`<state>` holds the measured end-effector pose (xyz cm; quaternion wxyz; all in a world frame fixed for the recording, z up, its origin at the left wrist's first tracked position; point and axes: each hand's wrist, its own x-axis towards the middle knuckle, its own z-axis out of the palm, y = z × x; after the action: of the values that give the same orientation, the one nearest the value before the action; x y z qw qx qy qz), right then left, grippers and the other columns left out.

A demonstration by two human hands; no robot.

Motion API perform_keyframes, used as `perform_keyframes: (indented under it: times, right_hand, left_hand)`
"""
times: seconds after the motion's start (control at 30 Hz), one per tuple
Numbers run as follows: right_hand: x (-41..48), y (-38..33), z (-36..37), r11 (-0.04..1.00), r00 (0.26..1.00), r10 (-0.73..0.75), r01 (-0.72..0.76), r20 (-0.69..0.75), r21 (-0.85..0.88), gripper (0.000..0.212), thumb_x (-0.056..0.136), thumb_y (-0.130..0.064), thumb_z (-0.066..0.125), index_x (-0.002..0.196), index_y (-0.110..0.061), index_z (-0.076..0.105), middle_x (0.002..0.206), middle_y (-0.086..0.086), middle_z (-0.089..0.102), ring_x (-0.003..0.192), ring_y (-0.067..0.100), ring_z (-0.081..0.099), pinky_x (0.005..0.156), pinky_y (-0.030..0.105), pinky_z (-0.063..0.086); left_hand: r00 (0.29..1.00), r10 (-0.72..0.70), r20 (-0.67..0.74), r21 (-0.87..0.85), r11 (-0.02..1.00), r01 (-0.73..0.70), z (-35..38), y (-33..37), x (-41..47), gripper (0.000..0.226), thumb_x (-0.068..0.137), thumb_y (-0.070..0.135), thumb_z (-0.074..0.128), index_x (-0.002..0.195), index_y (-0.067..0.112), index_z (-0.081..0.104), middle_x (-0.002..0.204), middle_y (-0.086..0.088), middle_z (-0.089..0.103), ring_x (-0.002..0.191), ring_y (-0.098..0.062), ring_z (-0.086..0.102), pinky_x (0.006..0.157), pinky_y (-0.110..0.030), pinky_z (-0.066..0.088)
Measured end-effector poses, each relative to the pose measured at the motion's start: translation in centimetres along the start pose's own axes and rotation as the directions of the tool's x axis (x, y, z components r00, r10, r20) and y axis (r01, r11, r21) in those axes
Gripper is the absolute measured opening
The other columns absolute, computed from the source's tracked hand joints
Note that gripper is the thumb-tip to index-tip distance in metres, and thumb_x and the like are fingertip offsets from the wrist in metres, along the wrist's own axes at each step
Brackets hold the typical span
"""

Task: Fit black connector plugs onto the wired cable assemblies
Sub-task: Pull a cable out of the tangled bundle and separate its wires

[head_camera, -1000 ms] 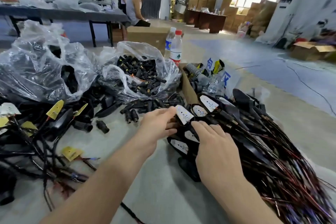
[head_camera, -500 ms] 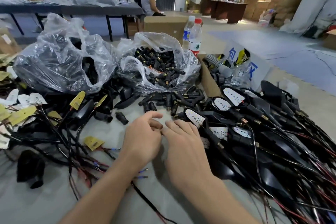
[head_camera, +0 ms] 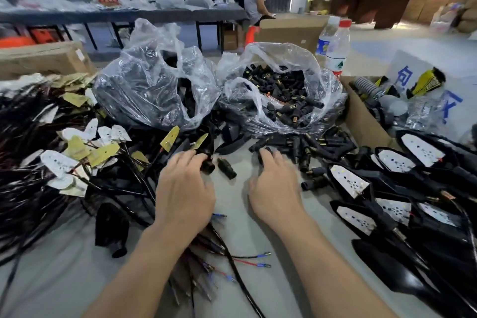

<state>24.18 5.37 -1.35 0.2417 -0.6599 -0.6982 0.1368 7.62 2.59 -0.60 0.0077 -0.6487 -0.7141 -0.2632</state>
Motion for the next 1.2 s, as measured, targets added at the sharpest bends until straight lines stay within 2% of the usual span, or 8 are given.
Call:
perform_keyframes:
  times: [0.2,0.33,0.47,0.67,0.73,0.83,0.97,1.2]
  right_hand:
    - [1.1,0.5,0.2,0.990,0.992,-0.102,0.108,-0.068,0.094,0.027,0.086,-0.007,0.063,0.108,-0.024,0.064,0.118,-0.004,0.055,0.104,0.022,0.054,0.082,0.029,0.039]
    - [0.5,1.0,0.0,0.981,0.987,-0.139,0.148,-0.082,0.124,0.038,0.083,0.002,0.057,0.102,-0.030,0.066,0.105,-0.007,0.062,0.101,0.020,0.057,0.083,0.032,0.044]
    - [0.2,0.9,-0.3,0.982,0.992,-0.081,0.096,-0.096,0.160,0.031,0.091,-0.012,0.054,0.103,-0.040,0.060,0.100,-0.009,0.066,0.096,0.021,0.059,0.084,0.039,0.050]
    - [-0.2,0.6,-0.3,0.984,0.986,-0.166,0.164,-0.012,-0.074,0.015,0.090,-0.026,0.062,0.104,-0.028,0.066,0.109,-0.012,0.059,0.106,0.020,0.049,0.093,0.036,0.042]
    - [-0.3,0.5,-0.3,0.988,0.987,-0.144,0.140,-0.071,-0.060,0.016,0.089,-0.019,0.063,0.103,-0.026,0.068,0.116,-0.009,0.060,0.114,0.021,0.050,0.098,0.036,0.040]
    - [-0.3,0.1,-0.5,0.983,0.956,-0.154,0.174,-0.249,0.059,0.024,0.088,-0.009,0.065,0.106,-0.022,0.072,0.119,-0.010,0.065,0.121,0.019,0.052,0.105,0.032,0.041]
    - [-1.2,-1.2,-0.7,0.952,0.964,-0.170,0.214,-0.204,0.217,0.027,0.090,-0.011,0.060,0.098,-0.033,0.073,0.082,-0.023,0.061,0.082,0.002,0.056,0.073,0.012,0.044]
    - [-2.1,-2.4,0.2,0.921,0.969,-0.245,0.221,0.039,0.321,0.029,0.085,-0.011,0.056,0.086,-0.034,0.074,0.072,-0.022,0.068,0.069,-0.004,0.061,0.061,0.006,0.042]
  left_hand:
    - [0.999,0.032,0.030,-0.134,0.991,-0.027,0.8,-0.9,0.2,0.043,0.084,0.010,0.066,0.122,0.030,0.064,0.131,0.013,0.053,0.121,-0.010,0.047,0.099,-0.024,0.038]
    - [0.998,-0.055,-0.009,-0.322,0.946,0.049,0.5,-0.9,0.1,0.055,0.082,0.003,0.064,0.128,0.034,0.064,0.112,0.018,0.064,0.103,-0.002,0.058,0.094,-0.023,0.047]
    - [0.967,-0.065,-0.245,-0.106,0.994,0.040,0.0,-0.6,0.0,0.050,0.079,0.004,0.070,0.126,0.023,0.067,0.102,0.008,0.068,0.095,-0.018,0.058,0.084,-0.031,0.047]
    - [0.995,-0.088,-0.046,0.133,0.987,0.094,0.3,-1.1,0.0,0.032,0.092,0.021,0.059,0.123,0.027,0.065,0.114,0.007,0.061,0.102,-0.019,0.058,0.087,-0.033,0.037]
    - [0.991,-0.127,-0.036,0.130,0.983,0.131,0.2,-1.0,0.1,0.024,0.093,0.023,0.060,0.115,0.027,0.070,0.107,0.008,0.061,0.102,-0.018,0.055,0.087,-0.031,0.036]
    - [0.987,-0.146,-0.068,0.143,0.978,0.154,0.1,-1.0,0.3,0.047,0.092,0.025,0.063,0.138,0.024,0.055,0.112,0.004,0.058,0.105,-0.021,0.054,0.087,-0.032,0.041]
    - [0.998,-0.064,-0.013,0.252,0.966,0.065,0.2,-1.5,0.5,0.030,0.097,0.032,0.053,0.125,0.029,0.062,0.117,0.005,0.054,0.105,-0.019,0.050,0.085,-0.030,0.041]
    - [0.992,-0.105,-0.072,0.263,0.957,0.120,-0.8,-1.8,1.3,0.019,0.088,0.019,0.064,0.099,0.031,0.075,0.089,0.006,0.069,0.085,-0.018,0.064,0.074,-0.030,0.026]
